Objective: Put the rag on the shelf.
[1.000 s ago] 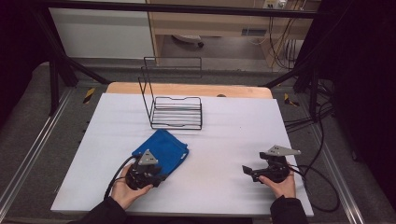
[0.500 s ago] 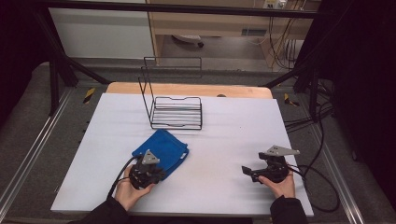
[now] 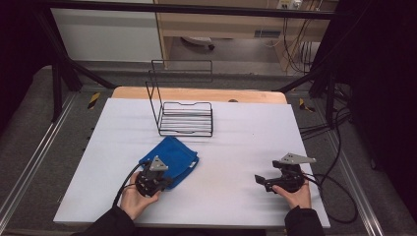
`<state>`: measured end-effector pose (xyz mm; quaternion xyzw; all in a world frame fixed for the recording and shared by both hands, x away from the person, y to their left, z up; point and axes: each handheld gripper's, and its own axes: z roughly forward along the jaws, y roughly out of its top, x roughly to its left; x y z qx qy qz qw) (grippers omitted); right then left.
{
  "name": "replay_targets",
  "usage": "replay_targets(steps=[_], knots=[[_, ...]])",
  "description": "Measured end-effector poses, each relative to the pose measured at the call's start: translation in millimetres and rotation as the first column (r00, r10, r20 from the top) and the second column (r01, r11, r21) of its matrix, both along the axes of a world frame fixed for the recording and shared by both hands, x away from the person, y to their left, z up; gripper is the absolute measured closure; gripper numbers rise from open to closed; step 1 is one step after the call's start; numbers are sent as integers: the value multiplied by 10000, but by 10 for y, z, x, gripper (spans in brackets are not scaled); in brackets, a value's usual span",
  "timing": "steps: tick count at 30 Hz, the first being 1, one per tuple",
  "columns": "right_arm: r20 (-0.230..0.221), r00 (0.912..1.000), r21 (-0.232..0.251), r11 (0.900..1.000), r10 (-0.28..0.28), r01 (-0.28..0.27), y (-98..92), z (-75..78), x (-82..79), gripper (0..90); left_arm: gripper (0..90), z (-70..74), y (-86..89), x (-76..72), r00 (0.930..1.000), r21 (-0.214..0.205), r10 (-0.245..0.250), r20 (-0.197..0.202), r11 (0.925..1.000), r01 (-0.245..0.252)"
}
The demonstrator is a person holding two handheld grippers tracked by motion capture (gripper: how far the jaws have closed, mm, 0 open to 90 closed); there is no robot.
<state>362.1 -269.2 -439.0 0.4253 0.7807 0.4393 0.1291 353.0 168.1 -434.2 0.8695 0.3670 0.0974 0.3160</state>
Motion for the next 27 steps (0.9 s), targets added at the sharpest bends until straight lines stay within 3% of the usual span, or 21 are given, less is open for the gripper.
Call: replay_targets(steps=[5,12,17,25,27], knots=[[14,10000,32,10000,27,-27,5,-1,-3,22,881,52,131,-94,9983,343,-539,-230,9979,547],[8,10000,21,10000,96,-96,32,5,-11,22,881,82,282,-148,9964,692,-710,-467,9948,742],[-60,9999,86,9999,81,-81,40,8,-19,25,880,89,399,-202,9923,957,-1091,-578,9888,1143],[119,9996,100,9996,246,-247,146,31,-25,43,864,73,526,-228,9909,606,-1240,-521,9900,1271],[85,9996,142,9996,257,-259,226,51,-22,52,807,100,524,-231,9916,286,-1231,-389,9918,1242]])
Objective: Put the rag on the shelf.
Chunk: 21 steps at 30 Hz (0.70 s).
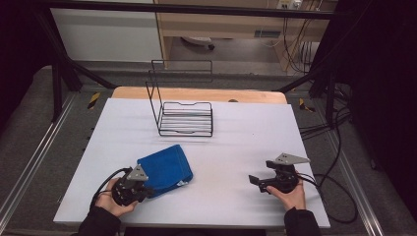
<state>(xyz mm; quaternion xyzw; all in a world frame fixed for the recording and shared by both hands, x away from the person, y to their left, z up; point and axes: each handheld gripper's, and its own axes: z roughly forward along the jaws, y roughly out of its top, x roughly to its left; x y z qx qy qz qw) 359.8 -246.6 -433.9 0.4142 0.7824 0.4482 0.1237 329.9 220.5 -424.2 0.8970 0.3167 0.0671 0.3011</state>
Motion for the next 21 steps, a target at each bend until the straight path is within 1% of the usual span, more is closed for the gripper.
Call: replay_targets(steps=[1,2,3,4,6,7,8,9,10,11,12,13,14,15,16,17,18,19,20,21], knots=[[-36,10000,69,10000,-51,51,53,12,5,58,760,0,0,0,10000,0,0,0,10000,0],[-3,10000,136,9999,23,-23,108,25,15,65,714,12,3,-2,10000,-166,42,2,9999,-42],[-1,10000,223,9997,98,-98,175,39,23,76,661,37,16,-1,9999,-573,95,54,9983,-91],[-44,9999,236,9996,125,-124,247,54,33,81,626,51,23,-1,9999,-785,133,48,9968,-129],[-42,9995,246,9993,299,-298,399,87,65,103,547,78,42,0,9994,-1147,288,168,9930,-267],[-37,9993,234,9990,382,-381,477,104,88,115,507,78,42,0,9994,-1147,288,168,9930,-267],[-52,9990,323,9985,444,-442,563,119,108,132,486,89,55,5,9992,-1276,365,181,9912,-339],[-52,9990,323,9985,444,-442,563,119,108,132,486,96,66,12,9987,-1439,461,233,9887,-422],[-35,9984,318,9979,568,-566,646,134,133,154,458,101,79,20,9977,-1560,609,294,9862,-556],[-90,9975,324,9970,700,-697,830,155,186,170,387,102,90,31,9966,-1632,761,330,9841,-697],[-136,9969,324,9965,774,-769,925,163,218,180,355,96,117,55,9937,-1672,1032,437,9814,-946],[-175,9961,314,9958,865,-859,1024,169,250,183,320,92,135,71,9925,-1668,1130,463,9805,-1039],[-175,9961,314,9958,865,-859,1024,169,250,183,292,92,135,71,9925,-1668,1130,463,9805,-1039],[-178,9937,246,9936,1105,-1101,1228,187,307,224,271,86,156,87,9912,-1673,1253,428,9790,-1165],[-186,9924,153,9925,1218,-1215,1330,193,334,234,253,78,182,106,9897,-1695,1368,410,9772,-1280],[-227,9906,110,9909,1346,-1344,1434,197,357,245,235,56,238,142,9859,-1773,1634,373,9720,-1544],[-227,9906,110,9909,1346,-1344,1434,197,357,245,221,56,238,142,9859,-1773,1634,373,9720,-1544],[-281,9869,-111,9872,1587,-1590,1624,184,400,280,207,45,265,160,9841,-1799,1741,364,9698,-1649],[-361,9854,-226,9857,1664,-1672,1711,162,421,286,190,35,292,176,9821,-1832,1849,369,9673,-1753],[-361,9854,-226,9857,1664,-1672,1711,162,421,286,190,26,316,189,9799,-1878,1961,362,9644,-1861]])
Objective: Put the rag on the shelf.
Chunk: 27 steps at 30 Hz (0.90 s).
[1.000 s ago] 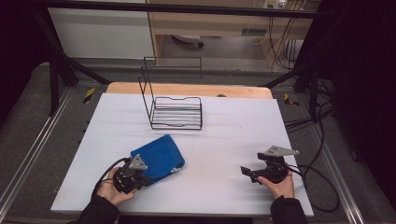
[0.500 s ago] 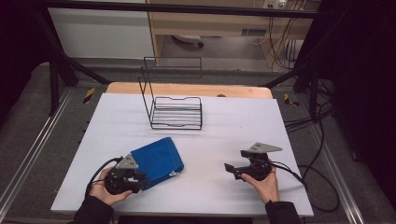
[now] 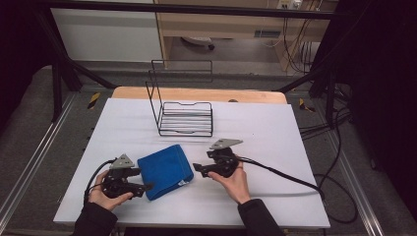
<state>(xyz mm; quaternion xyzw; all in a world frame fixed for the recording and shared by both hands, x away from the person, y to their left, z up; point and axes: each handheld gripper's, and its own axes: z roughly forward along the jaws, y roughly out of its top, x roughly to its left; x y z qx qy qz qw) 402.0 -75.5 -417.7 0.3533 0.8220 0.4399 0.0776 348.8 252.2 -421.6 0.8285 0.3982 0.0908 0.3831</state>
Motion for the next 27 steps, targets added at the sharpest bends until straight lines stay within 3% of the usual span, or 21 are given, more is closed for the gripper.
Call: replay_targets(steps=[1,3,8,16,21,22,24,27], knots=[[-142,9997,-266,9994,220,-224,149,-58,36,319,161,-14,43,22,9999,-98,134,33,9999,-134],[-281,9989,-498,9981,363,-376,259,-117,54,375,136,-22,62,29,9997,-109,231,44,9997,-230],[-549,9967,-645,9959,598,-633,405,-222,63,459,135,-49,103,46,9986,10,514,121,9987,-514],[-642,9964,-1065,9924,555,-621,466,-332,32,543,155,-36,151,52,9964,-159,807,262,9966,-803],[-821,9958,-1120,9925,406,-497,463,-320,-4,672,164,-23,188,53,9935,-383,1066,401,9937,-1051],[-1135,9924,-960,9936,481,-591,463,-316,-13,759,164,-24,191,54,9933,-392,1083,399,9935,-1067],[-1297,9909,-876,9950,370,-486,466,-310,-36,823,165,-31,191,56,9934,-368,1084,372,9936,-1071],[-1307,9912,-779,9965,212,-316,459,-295,-66,852,165,-36,191,58,9935,-325,1072,375,9938,-1060]])
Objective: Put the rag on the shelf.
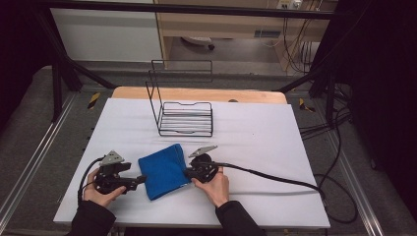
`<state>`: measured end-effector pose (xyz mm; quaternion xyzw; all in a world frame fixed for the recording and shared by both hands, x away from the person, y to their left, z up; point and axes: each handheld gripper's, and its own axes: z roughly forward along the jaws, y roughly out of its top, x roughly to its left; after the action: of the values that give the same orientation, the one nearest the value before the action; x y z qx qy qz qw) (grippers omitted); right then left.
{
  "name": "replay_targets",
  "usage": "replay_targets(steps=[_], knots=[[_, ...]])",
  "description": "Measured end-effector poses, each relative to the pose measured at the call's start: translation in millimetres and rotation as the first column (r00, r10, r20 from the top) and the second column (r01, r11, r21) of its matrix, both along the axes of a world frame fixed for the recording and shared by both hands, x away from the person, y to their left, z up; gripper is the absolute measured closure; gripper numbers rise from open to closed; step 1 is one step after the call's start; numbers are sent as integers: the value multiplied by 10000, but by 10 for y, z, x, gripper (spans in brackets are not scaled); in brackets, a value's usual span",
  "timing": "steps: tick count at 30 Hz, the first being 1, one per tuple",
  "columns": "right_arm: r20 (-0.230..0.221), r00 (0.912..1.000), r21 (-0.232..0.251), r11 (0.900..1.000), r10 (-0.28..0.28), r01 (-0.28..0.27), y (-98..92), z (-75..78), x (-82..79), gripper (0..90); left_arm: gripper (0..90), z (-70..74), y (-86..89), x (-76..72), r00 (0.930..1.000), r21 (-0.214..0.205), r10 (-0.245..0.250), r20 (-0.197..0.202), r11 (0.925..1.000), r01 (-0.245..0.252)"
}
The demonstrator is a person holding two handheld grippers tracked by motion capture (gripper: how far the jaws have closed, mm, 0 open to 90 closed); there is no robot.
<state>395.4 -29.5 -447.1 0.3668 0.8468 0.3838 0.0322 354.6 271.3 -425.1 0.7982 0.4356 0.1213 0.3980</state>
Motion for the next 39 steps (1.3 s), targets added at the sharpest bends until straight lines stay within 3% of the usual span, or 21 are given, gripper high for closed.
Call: replay_targets(steps=[3,9,16,18,19,23,24,25,26,31,36,39], knots=[[101,9998,57,9998,-187,187,-6,12,-33,860,164,-1,3,0,10000,-7,-3,-5,10000,3],[-106,9965,215,9964,-824,826,-45,103,-146,863,164,1,8,0,10000,-53,36,21,10000,-36],[-484,9858,336,9862,-1605,1622,-123,68,-364,858,164,3,3,-2,10000,-63,22,42,10000,-22],[-473,9853,234,9859,-1644,1656,-132,17,-387,806,164,2,1,-2,10000,-49,13,50,10000,-13],[-331,9860,374,9857,-1633,1645,-143,5,-381,734,164,2,0,-2,10000,-41,11,54,10000,-10],[460,9889,811,9872,-1416,1376,-204,53,-240,495,164,-2,-2,3,10000,-14,4,64,10000,-3],[754,9883,822,9886,-1326,1263,-212,74,-179,472,164,-3,-3,6,10000,-3,11,66,10000,-11],[754,9883,822,9886,-1326,1263,-212,74,-179,472,164,-4,-4,8,10000,-6,12,67,10000,-12],[984,9876,853,9898,-1220,1137,-229,105,-31,445,164,-4,-4,8,10000,-1,6,74,10000,-6],[807,9920,687,9934,-971,916,-162,95,332,429,164,-3,-2,9,10000,-5,3,88,10000,-3],[699,9935,460,9952,-896,865,-60,50,565,425,164,-7,-1,14,10000,1,-6,87,10000,6],[552,9947,613,9946,-868,834,-46,7,634,440,164,-8,-6,12,9999,9,-54,103,10000,54]])
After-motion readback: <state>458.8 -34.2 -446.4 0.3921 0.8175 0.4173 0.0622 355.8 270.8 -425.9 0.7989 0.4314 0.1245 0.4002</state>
